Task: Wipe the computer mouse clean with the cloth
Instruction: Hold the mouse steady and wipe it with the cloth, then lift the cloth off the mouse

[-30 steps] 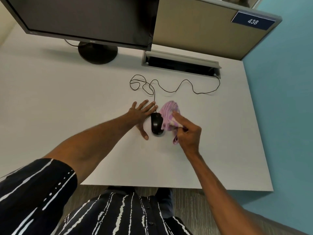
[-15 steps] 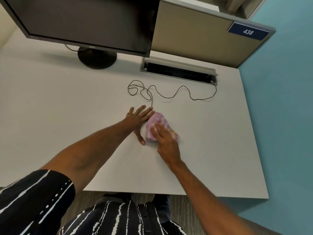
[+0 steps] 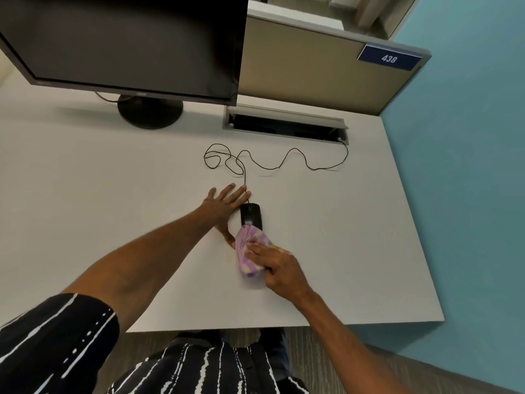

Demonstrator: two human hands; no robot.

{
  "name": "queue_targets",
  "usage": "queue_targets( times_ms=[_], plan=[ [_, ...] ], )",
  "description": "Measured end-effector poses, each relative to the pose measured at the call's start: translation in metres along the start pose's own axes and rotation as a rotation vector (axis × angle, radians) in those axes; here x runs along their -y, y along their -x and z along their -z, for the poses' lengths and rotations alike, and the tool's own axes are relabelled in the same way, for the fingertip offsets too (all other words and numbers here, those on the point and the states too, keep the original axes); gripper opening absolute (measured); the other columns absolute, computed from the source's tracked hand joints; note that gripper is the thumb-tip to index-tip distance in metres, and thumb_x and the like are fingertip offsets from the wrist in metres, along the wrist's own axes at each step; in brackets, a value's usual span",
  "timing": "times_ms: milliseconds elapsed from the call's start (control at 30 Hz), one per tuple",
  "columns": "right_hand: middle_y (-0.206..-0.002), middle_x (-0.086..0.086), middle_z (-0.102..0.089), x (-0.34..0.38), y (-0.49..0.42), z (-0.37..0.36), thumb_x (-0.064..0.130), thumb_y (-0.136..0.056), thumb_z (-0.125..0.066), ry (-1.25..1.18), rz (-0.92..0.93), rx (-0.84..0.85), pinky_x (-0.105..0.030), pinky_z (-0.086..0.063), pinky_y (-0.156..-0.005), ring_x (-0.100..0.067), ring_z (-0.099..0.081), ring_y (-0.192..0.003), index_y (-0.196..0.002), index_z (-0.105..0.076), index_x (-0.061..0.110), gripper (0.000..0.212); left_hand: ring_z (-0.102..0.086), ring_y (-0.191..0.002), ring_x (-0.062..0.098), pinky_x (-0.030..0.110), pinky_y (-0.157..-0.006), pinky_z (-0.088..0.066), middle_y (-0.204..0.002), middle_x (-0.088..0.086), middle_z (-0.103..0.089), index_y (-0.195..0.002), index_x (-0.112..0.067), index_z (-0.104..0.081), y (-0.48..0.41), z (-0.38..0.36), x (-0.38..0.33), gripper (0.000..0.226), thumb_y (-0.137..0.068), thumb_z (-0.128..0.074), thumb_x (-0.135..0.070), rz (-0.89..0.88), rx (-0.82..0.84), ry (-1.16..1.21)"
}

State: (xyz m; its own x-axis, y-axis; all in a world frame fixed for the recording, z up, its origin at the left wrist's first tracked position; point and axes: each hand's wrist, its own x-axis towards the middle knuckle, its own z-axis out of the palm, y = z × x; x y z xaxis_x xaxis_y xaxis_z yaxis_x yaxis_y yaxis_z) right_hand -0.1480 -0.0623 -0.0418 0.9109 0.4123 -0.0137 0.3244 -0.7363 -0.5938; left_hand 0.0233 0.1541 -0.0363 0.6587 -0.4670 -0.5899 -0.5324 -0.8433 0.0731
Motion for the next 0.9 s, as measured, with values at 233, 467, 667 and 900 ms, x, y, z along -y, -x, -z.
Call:
queue_targets(
  times_ms=[233, 467, 667, 900],
  plan=[
    [-0.144, 0.008, -0.063, -0.001, 0.011, 0.018, -0.011, -0.082, -0.057, -0.164, -0.170, -0.165, -0.033, -0.050, -0.115, -0.006, -0.058, -0.138, -0.136, -0.069, 0.020, 0.064, 0.029, -0.168, 0.029, 0.066, -0.136, 0.006, -0.179, 0.001, 0.035, -0.170, -0.018, 0.034, 0.010, 0.001, 0.008, 0.168, -0.071, -0.087, -0.079, -0.086, 0.029, 0.135],
    [-0.144, 0.008, -0.065, 0.003, -0.003, 0.029, -0.012, -0.079, -0.054, -0.196, -0.235, -0.321, -0.038, -0.057, -0.105, -0.010, -0.063, -0.132, -0.139, -0.067, 0.027, 0.073, -0.030, -0.166, 0.032, 0.043, -0.133, -0.030, -0.179, 0.012, -0.033, -0.177, -0.013, -0.020, 0.029, 0.006, 0.008, 0.088, -0.106, -0.071, -0.023, -0.004, -0.336, 0.510],
    [-0.153, 0.014, -0.056, 0.011, -0.019, 0.038, -0.010, -0.085, -0.051, -0.145, -0.142, -0.437, -0.039, -0.059, -0.102, -0.013, -0.061, -0.135, -0.150, -0.055, 0.030, 0.076, -0.074, -0.100, 0.028, 0.044, -0.095, -0.058, -0.112, 0.005, -0.082, -0.118, -0.013, -0.081, 0.040, 0.030, -0.037, 0.059, -0.107, -0.049, -0.061, 0.112, -0.448, 0.828],
    [-0.163, 0.011, -0.043, 0.011, -0.038, 0.049, -0.007, -0.089, -0.058, -0.168, -0.104, -0.416, -0.042, -0.057, -0.106, -0.018, -0.056, -0.140, -0.162, -0.030, 0.034, 0.089, -0.076, -0.080, 0.025, 0.023, -0.065, -0.057, -0.089, 0.005, -0.078, -0.092, -0.012, -0.074, 0.030, 0.040, -0.066, 0.039, -0.105, -0.071, -0.048, 0.079, -0.298, 1.252]
  ],
)
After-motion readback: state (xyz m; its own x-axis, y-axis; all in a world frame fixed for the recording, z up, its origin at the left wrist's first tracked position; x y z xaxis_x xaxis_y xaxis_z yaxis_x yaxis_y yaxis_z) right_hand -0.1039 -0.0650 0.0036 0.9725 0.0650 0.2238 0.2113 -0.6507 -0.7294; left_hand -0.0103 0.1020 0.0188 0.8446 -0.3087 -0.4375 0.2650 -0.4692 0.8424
